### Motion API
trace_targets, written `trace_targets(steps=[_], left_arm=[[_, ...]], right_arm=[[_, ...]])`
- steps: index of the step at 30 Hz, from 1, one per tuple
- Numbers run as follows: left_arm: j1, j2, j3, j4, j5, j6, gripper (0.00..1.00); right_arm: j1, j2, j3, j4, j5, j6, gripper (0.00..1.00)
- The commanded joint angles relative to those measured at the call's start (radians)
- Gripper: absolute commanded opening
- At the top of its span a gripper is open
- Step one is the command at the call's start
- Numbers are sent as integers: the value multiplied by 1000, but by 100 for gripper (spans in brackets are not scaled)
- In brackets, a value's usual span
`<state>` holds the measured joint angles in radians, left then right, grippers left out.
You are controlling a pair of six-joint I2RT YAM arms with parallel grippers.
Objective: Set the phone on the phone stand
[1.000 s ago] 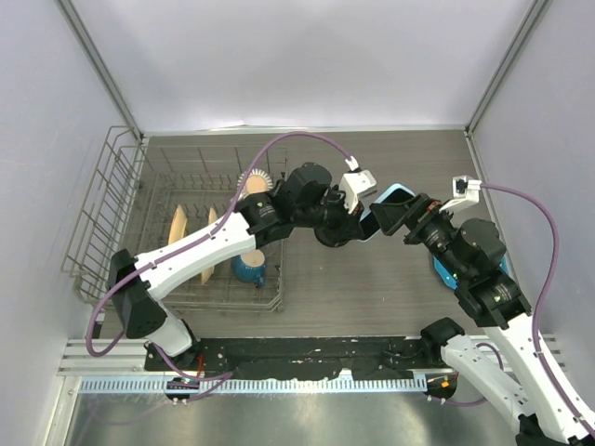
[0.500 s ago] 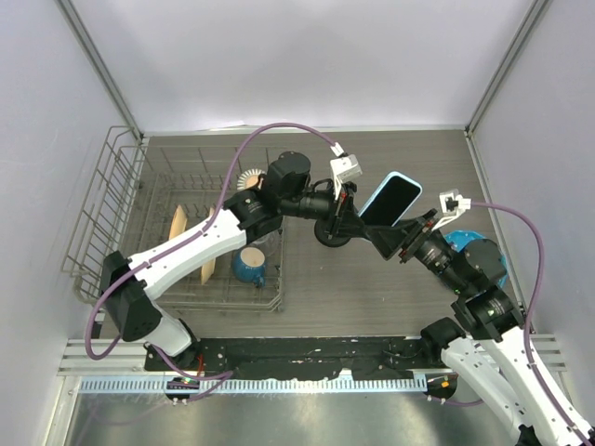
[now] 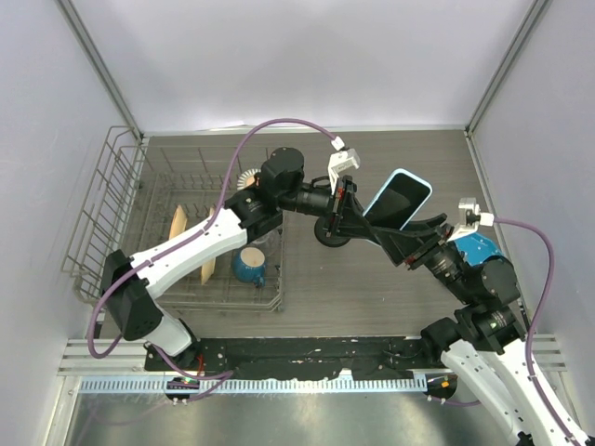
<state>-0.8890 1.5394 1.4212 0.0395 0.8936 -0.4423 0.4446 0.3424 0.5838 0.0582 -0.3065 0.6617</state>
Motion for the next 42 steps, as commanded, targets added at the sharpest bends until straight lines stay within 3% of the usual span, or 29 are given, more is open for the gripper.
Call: trace_targets(steps=[1,7,11,14,17,18,19,22,24,28,30,35,40,42], left_arm=[[-8,-7,16,149,120,-58,0],[-7,1,21,158,136,-75,0],[-8,2,22,161,133,-81,0],[-7,8,24,160,130,-87,0],[-7,10,45,102,99,-72,0],[-7,8,56,67,85,-26,4],[-8,7,82,25,71,5,29],[-4,-33,99,-139,-27,127,68],[2,-74,87,-145,-94,152,78],[22,-90,91,-155,-131,142,78],[41,-82,96,-141,-110,107,73],[94,-6,45,221,125,-236,60],[94,33,5,512,249,-424,40],[91,36,5,528,263,-440,36]], right_arm=[[0,-22,-7,69,56,15,50],[0,-42,4,69,86,22,57],[0,-19,11,60,63,18,54],[0,1,7,78,5,16,40],[0,21,19,57,-20,-14,1],[-3,26,42,27,-2,-28,1],[2,29,48,-3,-2,-40,1],[3,30,89,-128,30,-112,1],[0,30,114,-175,11,-161,1],[0,53,142,-231,-141,-207,1],[0,81,155,-236,-210,-212,1],[0,121,169,-241,-327,-208,1],[0,135,165,-239,-342,-214,1],[0,133,163,-241,-341,-217,1]])
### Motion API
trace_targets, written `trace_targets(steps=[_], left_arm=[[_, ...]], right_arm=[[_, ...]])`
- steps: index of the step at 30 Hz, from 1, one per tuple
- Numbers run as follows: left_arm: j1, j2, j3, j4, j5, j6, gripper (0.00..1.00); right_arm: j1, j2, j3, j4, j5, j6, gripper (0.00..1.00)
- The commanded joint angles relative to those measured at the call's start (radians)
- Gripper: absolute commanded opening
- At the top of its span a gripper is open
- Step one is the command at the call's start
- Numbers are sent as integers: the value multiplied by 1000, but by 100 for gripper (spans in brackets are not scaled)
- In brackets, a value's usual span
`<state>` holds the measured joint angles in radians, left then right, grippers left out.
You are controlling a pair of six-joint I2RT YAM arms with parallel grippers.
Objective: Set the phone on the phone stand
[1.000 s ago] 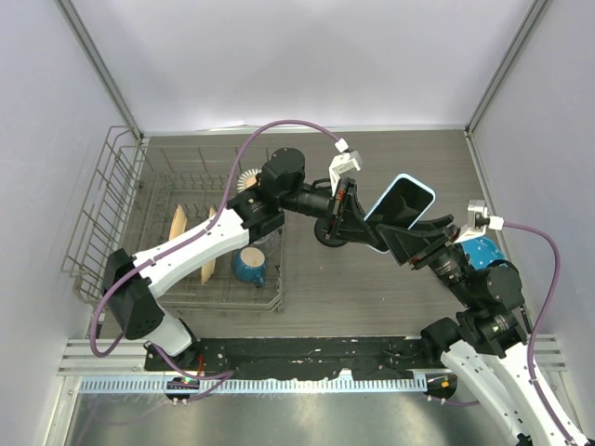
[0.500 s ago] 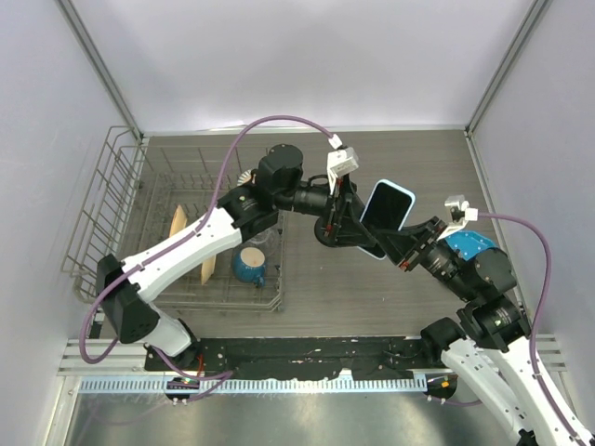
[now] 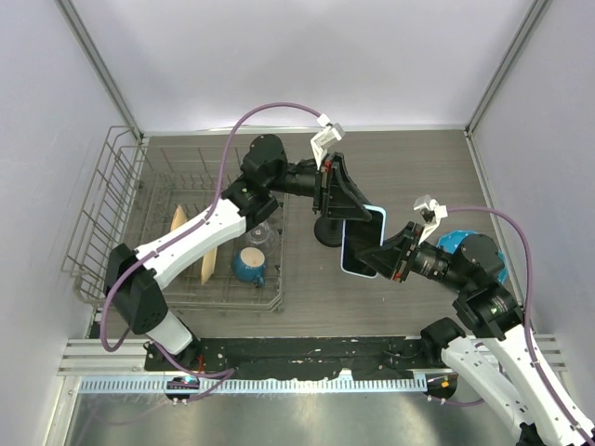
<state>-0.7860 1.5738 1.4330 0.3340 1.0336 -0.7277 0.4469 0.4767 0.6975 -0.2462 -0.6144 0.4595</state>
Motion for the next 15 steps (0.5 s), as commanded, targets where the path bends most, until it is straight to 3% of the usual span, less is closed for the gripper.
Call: trace_targets(steps=[1,5,7,10,15], left_arm=[[-15,3,-5,237,138,-157,36],[-33,17,1,234,167,-159,53],[-35,22,1,231,169,-157,55],[-38,34,10,205,183,-144,50],[-55,37,30,70,169,-49,31]], right_arm=[[-2,-4,46,64,-30,-16,1],[-2,-23,48,64,11,-27,1],[-2,-27,50,65,19,-28,1],[-2,-24,53,71,18,-28,1],[-2,-21,50,90,12,-19,1]])
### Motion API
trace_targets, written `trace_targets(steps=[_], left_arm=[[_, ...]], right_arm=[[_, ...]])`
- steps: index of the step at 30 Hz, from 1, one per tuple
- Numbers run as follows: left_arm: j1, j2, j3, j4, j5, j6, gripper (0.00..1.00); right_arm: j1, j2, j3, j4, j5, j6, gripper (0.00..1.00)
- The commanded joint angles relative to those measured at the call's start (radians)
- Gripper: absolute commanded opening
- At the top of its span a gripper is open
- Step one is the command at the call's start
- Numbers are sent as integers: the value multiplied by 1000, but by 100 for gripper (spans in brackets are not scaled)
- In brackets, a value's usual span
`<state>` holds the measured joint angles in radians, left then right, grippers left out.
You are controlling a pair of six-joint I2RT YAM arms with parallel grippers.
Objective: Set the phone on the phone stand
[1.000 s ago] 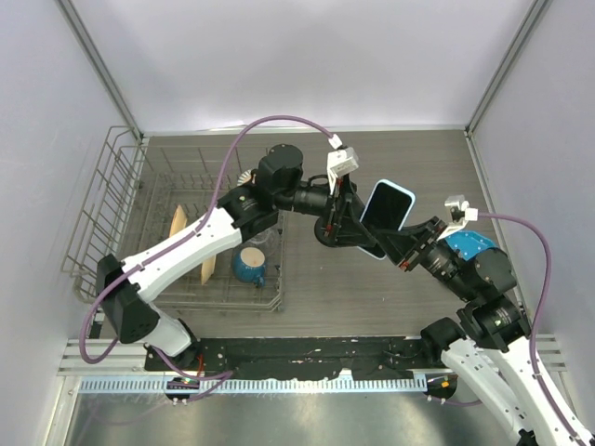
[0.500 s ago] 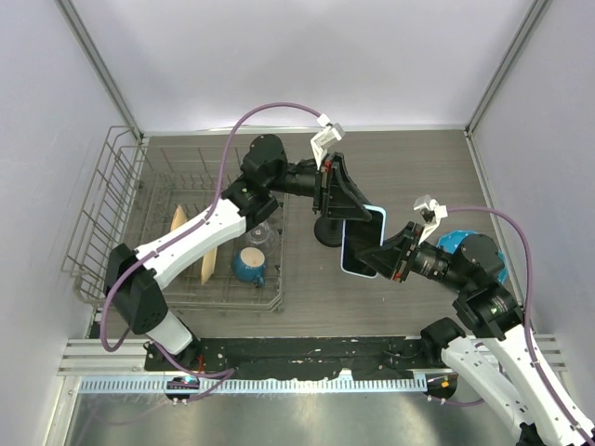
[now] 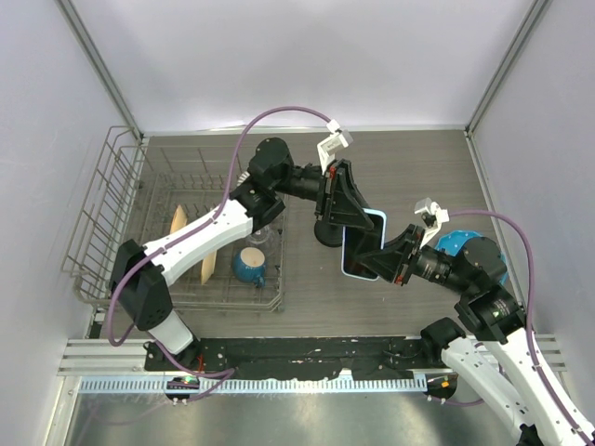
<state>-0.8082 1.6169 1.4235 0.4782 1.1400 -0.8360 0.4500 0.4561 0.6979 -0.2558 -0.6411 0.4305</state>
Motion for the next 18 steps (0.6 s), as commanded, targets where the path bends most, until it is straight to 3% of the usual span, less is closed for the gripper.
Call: trace_targets(steps=[1,4,8,14,18], left_arm=[[-34,-12,43,-98,58,99,30],[-40,-22,52,-174,50,167,26],[-49,-31,52,-208,46,195,40],[-49,-51,49,-205,35,201,32],[-51,-64,40,-184,29,190,36]], right_arm=[[-7,0,48,102,38,10,1],[-5,-4,46,105,46,8,1],[-5,-7,40,116,44,16,1],[-5,0,23,119,23,24,1],[-5,-7,15,118,6,28,1]])
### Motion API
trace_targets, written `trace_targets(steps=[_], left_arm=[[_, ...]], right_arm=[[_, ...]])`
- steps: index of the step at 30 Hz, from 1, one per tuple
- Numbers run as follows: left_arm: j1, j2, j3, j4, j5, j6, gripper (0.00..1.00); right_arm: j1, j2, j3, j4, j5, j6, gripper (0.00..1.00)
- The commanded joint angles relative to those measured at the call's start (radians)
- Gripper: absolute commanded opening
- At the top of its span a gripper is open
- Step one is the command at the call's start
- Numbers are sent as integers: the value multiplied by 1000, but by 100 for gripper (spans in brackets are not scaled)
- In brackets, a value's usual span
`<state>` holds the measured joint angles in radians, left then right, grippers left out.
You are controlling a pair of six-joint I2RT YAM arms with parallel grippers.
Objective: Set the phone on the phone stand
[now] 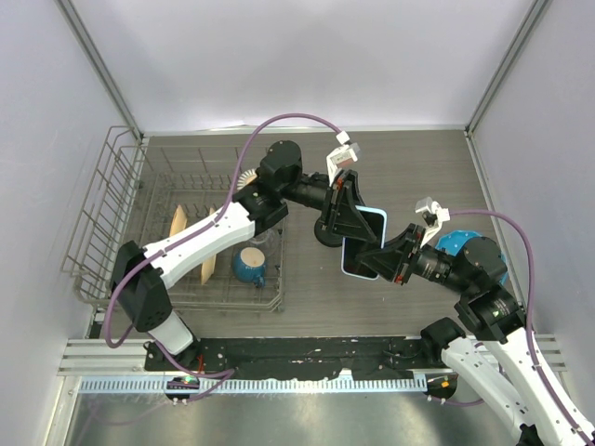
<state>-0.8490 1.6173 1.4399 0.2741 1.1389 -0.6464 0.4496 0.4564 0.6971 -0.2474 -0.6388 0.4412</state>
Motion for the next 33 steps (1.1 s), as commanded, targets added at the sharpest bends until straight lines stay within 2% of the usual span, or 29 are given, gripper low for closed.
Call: trace_targets(steps=[1,5,9,12,14,15,16,19,26,27,28,29,30,31,32,33], left_arm=[[-9,-66,19,30,30,-7,37],[-9,-73,13,77,45,-33,36],[-10,-80,-1,131,47,-70,29],[-10,-82,-6,155,47,-87,27],[-10,-85,-6,155,45,-88,29],[-10,-83,-4,154,41,-88,36],[-9,-88,-6,155,39,-90,39],[-9,-94,-7,172,39,-99,39],[-10,-89,-13,224,42,-144,16],[-10,-94,-15,227,38,-144,5],[-9,-97,-16,221,13,-139,0],[-10,-109,-18,199,-7,-121,0],[-10,-120,-13,107,-31,-49,0],[-9,-135,-9,35,-127,17,0],[-9,-149,7,-43,-183,80,0],[-10,-178,13,-176,-252,194,0]], right_arm=[[-5,-5,16,109,1,16,1],[-3,-10,13,103,-4,17,1],[-5,-9,12,103,-10,17,1],[-5,-2,8,103,-18,16,1],[-5,-2,7,103,-19,16,1],[-6,-2,5,103,-21,16,1],[-5,-4,4,103,-21,14,1],[-5,-7,1,97,-21,11,1],[-5,-7,-1,108,-12,14,1],[-5,-2,-2,109,-10,14,1],[-5,7,-2,108,-7,14,1],[-5,13,-4,106,16,17,1],[-5,16,-2,87,34,16,2],[-5,25,1,71,54,11,10],[-6,28,7,56,94,7,35],[-5,30,10,22,126,4,46]])
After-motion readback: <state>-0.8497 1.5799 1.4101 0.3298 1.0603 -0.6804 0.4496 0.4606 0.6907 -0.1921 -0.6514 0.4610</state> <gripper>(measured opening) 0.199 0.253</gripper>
